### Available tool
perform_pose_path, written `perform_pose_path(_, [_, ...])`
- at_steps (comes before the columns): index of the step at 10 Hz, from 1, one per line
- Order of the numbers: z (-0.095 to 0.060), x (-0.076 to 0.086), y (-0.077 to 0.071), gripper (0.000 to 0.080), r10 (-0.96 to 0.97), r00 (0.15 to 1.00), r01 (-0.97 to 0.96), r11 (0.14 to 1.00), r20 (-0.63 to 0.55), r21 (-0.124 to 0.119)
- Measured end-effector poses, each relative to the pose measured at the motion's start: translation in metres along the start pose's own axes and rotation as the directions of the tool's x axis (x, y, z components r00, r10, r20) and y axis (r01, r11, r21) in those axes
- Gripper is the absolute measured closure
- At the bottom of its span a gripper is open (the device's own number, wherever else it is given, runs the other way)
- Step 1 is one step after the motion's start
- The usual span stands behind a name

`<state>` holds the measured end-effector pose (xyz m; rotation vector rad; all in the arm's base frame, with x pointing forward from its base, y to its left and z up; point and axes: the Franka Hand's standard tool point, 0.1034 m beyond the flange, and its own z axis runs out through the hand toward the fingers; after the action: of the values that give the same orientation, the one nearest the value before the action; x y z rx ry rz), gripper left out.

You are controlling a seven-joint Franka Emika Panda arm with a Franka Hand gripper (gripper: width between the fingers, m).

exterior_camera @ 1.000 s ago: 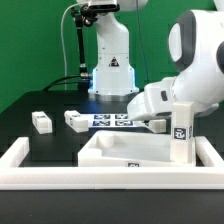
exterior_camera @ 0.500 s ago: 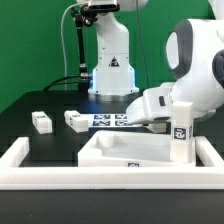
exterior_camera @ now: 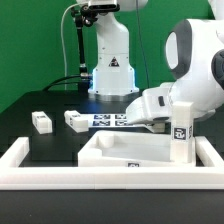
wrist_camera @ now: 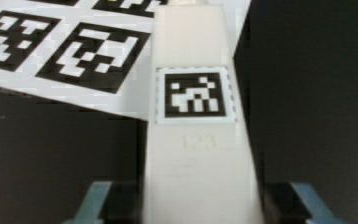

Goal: Assemble desk

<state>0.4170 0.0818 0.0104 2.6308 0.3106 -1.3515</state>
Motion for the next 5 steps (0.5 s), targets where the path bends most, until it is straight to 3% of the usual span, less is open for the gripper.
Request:
perform_pose_path(3, [0.000,0.000,0.000,0.0511,0.000,1.000,0.000,1.000,0.000,0.000])
perform_pose_path(4, [-0.006,-0.003,0.003,0.0511,0.006,1.000,-0.006,1.000,0.010,0.006])
perform_pose_path(5, [-0.033,-0.010,0.014,0.0509,0.017,1.000,-0.017,1.000,-0.005,0.017])
